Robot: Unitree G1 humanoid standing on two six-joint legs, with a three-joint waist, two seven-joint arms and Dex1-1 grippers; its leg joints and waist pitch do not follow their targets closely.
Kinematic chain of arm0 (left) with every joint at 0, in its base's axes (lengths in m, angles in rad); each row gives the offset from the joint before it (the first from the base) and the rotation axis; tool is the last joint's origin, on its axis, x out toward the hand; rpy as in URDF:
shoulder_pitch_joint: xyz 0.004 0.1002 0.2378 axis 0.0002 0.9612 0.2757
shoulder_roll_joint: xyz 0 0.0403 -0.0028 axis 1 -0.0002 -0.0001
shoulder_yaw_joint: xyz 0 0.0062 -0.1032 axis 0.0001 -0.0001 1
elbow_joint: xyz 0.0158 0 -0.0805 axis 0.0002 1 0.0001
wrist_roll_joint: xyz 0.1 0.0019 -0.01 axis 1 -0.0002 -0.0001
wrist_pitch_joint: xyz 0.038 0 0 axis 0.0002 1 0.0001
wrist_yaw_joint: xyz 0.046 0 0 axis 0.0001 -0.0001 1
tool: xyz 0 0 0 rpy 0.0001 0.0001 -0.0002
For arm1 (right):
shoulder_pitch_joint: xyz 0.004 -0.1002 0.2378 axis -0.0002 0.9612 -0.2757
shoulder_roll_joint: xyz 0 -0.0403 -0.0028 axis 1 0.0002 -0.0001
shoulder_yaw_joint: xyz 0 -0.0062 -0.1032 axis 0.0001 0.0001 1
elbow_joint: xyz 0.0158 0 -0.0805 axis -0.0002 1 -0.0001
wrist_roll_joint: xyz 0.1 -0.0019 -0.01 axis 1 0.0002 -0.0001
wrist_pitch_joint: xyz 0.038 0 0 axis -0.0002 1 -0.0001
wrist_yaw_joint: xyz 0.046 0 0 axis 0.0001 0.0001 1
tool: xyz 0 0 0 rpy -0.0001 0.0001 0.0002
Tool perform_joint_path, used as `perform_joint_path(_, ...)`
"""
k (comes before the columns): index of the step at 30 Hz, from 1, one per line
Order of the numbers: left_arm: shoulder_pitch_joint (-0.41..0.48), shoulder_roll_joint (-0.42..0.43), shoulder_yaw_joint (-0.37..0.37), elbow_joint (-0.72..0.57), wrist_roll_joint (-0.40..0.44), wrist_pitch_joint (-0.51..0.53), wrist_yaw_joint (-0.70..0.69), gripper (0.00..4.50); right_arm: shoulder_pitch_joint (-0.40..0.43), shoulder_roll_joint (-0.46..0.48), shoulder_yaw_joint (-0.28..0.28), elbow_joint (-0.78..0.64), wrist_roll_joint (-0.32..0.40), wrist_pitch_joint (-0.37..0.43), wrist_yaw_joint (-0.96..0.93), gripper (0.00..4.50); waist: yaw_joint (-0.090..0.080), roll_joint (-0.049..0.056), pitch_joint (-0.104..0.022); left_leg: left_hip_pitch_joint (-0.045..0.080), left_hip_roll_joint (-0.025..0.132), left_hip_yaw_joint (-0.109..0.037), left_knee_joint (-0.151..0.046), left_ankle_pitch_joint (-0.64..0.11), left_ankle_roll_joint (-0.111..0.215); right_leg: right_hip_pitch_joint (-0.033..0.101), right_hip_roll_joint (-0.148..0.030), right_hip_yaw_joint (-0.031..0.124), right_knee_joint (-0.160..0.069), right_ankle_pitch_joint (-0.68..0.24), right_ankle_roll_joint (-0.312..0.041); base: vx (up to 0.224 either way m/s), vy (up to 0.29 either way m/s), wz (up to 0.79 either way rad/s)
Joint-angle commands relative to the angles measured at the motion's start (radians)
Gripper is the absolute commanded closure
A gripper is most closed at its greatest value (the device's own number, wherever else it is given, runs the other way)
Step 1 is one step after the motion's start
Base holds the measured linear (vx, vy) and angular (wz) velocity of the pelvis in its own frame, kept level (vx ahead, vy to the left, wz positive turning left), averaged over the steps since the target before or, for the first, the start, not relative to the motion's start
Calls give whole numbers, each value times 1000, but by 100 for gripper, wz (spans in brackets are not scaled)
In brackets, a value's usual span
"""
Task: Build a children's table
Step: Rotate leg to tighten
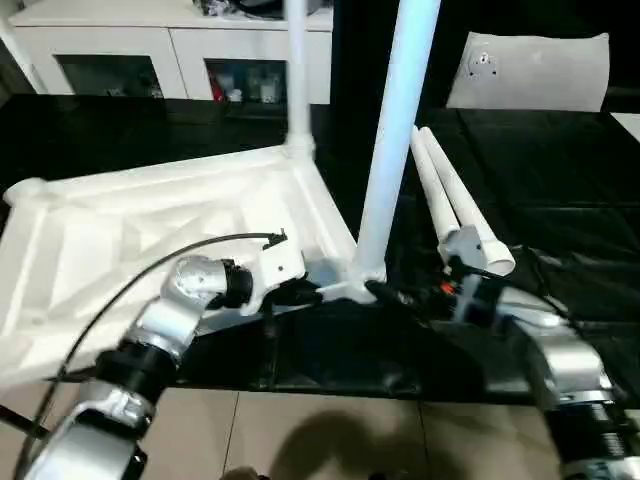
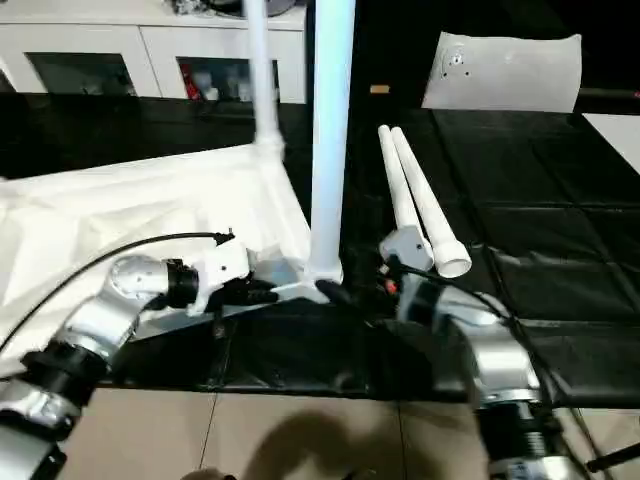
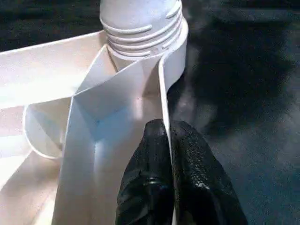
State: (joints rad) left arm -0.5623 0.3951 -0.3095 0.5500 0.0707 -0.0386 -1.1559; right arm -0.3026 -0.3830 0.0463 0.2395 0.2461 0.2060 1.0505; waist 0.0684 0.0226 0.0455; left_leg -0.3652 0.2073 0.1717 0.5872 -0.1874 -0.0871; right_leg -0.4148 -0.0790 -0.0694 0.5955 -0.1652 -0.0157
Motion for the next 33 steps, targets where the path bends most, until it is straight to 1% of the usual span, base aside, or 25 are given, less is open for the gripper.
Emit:
perform_joint_path(1, -27, 19, -53, 8, 8, -55, -104, 450, -36, -29, 24, -1, 9, -18, 77, 3, 4, -11, -63, 3, 15, 2, -65, -190, 64, 62, -54, 38, -72, -287, -170, 0, 0, 0)
perform_joint_path(2, -32, 25, -60, 15, 5, -72, -133, 450, -47, -41, 35, 10, 7, -28, 107, 32, 5, -9, -63, 3, 17, 3, -65, -185, 65, 60, -55, 39, -71, -278, -173, 0, 0, 0)
perform_joint_path(4, -37, 31, -67, 22, 2, -90, -162, 450, -58, -51, 46, 22, 4, -44, 134, 40, 10, -10, -65, 6, 19, 5, -62, -173, 70, 59, -54, 40, -67, -252, -183, 0, 0, 0)
perform_joint_path(5, -46, 41, -85, 31, 3, -123, -206, 450, -76, -65, 62, 40, 13, -50, 189, 40, 20, -12, -67, 7, 19, 6, -60, -158, 76, 58, -55, 39, -65, -236, -192, 0, 0, 0)
perform_joint_path(6, -46, 41, -86, 31, 3, -125, -208, 450, -76, -66, 63, 41, 13, -50, 191, 45, 23, -11, -67, 7, 19, 7, -59, -157, 78, 57, -55, 40, -65, -232, -193, 0, 0, 0)
perform_joint_path(7, -49, 45, -94, 31, 3, -134, -227, 450, -84, -71, 70, 48, 17, -45, 214, 59, 27, -11, -70, 8, 21, 6, -58, -143, 80, 59, -55, 40, -58, -202, -204, 0, 0, 0)
perform_joint_path(8, -52, 47, -99, 34, 2, -142, -240, 450, -90, -75, 75, 54, 19, -42, 229, 59, 28, -11, -71, 6, 22, 6, -58, -130, 82, 61, -54, 39, -54, -175, -212, 0, 0, 0)
perform_joint_path(9, -55, 51, -110, 31, 2, -151, -263, 450, -101, -80, 86, 66, 15, -46, 251, 75, 31, -13, -71, 5, 22, 6, -57, -119, 88, 59, -53, 39, -50, -140, -222, 0, 0, 0)
perform_joint_path(10, -56, 53, -113, 31, 2, -155, -270, 450, -104, -82, 89, 70, 13, -48, 259, 83, 31, -13, -71, 5, 22, 6, -56, -122, 90, 60, -53, 38, -49, -138, -226, 0, 0, 0)
perform_joint_path(11, -61, 55, -123, 35, 5, -171, -291, 450, -116, -86, 101, 85, 9, -53, 286, 95, 34, -15, -70, 5, 22, 7, -57, -131, 89, 61, -55, 38, -51, -154, -226, 0, 0, 0)
perform_joint_path(12, -63, 56, -125, 38, 6, -176, -295, 450, -118, -87, 104, 88, 9, -55, 292, 95, 34, -14, -70, 6, 22, 7, -57, -138, 87, 60, -55, 38, -52, -168, -225, 0, 0, 0)
perform_joint_path(13, -65, 56, -127, 41, 7, -182, -300, 450, -122, -88, 107, 93, 8, -57, 300, 106, 36, -14, -68, 6, 22, 8, -57, -145, 86, 59, -55, 38, -55, -181, -220, 0, 0, 0)
perform_joint_path(14, -68, 56, -131, 46, 9, -192, -308, 450, -127, -90, 113, 99, 8, -59, 314, 127, 39, -15, -68, 7, 21, 8, -58, -152, 82, 59, -56, 38, -57, -205, -212, 0, 0, 0)
perform_joint_path(15, -70, 57, -134, 48, 9, -198, -316, 450, -132, -91, 119, 105, 8, -61, 326, 127, 39, -18, -68, 6, 22, 7, -58, -153, 77, 60, -56, 39, -56, -211, -208, 0, 0, 0)
perform_joint_path(18, -75, 55, -140, 55, 12, -214, -330, 450, -142, -89, 128, 117, 11, -64, 352, 145, 41, -18, -67, 6, 22, 6, -58, -161, 69, 58, -57, 39, -57, -239, -200, 0, 0, 0)
perform_joint_path(19, -79, 55, -143, 60, 12, -222, -336, 450, -148, -88, 134, 122, 12, -66, 364, 164, 42, -17, -67, 6, 22, 6, -58, -162, 67, 58, -57, 38, -57, -241, -199, 0, 0, 0)
perform_joint_path(20, -83, 54, -146, 67, 13, -234, -346, 450, -155, -85, 141, 130, 15, -67, 385, 164, 42, -17, -66, 6, 22, 6, -59, -169, 65, 58, -57, 38, -60, -255, -194, 0, 0, 0)
perform_joint_path(21, -87, 53, -150, 75, 14, -242, -349, 450, -156, -84, 147, 133, 16, -70, 397, 177, 42, -18, -67, 7, 21, 6, -58, -172, 64, 58, -56, 38, -61, -258, -192, 0, 0, 0)
perform_joint_path(23, -90, 52, -154, 81, 15, -248, -352, 450, -155, -84, 153, 133, 16, -68, 405, 186, 43, -15, -69, 6, 22, 5, -58, -161, 64, 59, -55, 38, -57, -232, -196, 0, 0, 0)
perform_joint_path(24, -92, 51, -155, 85, 15, -251, -354, 450, -154, -84, 156, 134, 16, -68, 409, 205, 43, -16, -69, 6, 22, 5, -58, -159, 64, 59, -55, 38, -56, -224, -198, 0, 0, 0)
perform_joint_path(25, -93, 51, -156, 87, 16, -252, -355, 450, -154, -84, 157, 134, 16, -68, 410, 205, 44, -14, -69, 7, 21, 5, -58, -159, 65, 59, -55, 38, -56, -220, -201, 0, 0, 0)
perform_joint_path(28, -97, 48, -157, 97, 17, -261, -358, 450, -153, -81, 162, 137, 16, -66, 415, 234, 44, -13, -70, 6, 21, 5, -58, -164, 62, 60, -55, 37, -56, -216, -205, 0, 0, 0)
perform_joint_path(29, -98, 48, -157, 100, 17, -262, -359, 450, -153, -80, 163, 139, 16, -65, 417, 234, 44, -14, -69, 7, 21, 5, -58, -167, 61, 60, -55, 37, -56, -219, -205, 0, 0, 0)
perform_joint_path(31, -100, 46, -157, 106, 16, -264, -360, 450, -153, -78, 162, 142, 17, -62, 421, 251, 44, -9, -70, 8, 22, 4, -58, -172, 57, 60, -55, 37, -56, -223, -206, 0, 0, 0)
perform_joint_path(33, -102, 45, -155, 114, 15, -267, -363, 450, -148, -76, 162, 139, 22, -55, 427, 254, 44, -11, -70, 7, 21, 5, -58, -169, 57, 60, -54, 37, -56, -214, -208, 0, 0, 0)
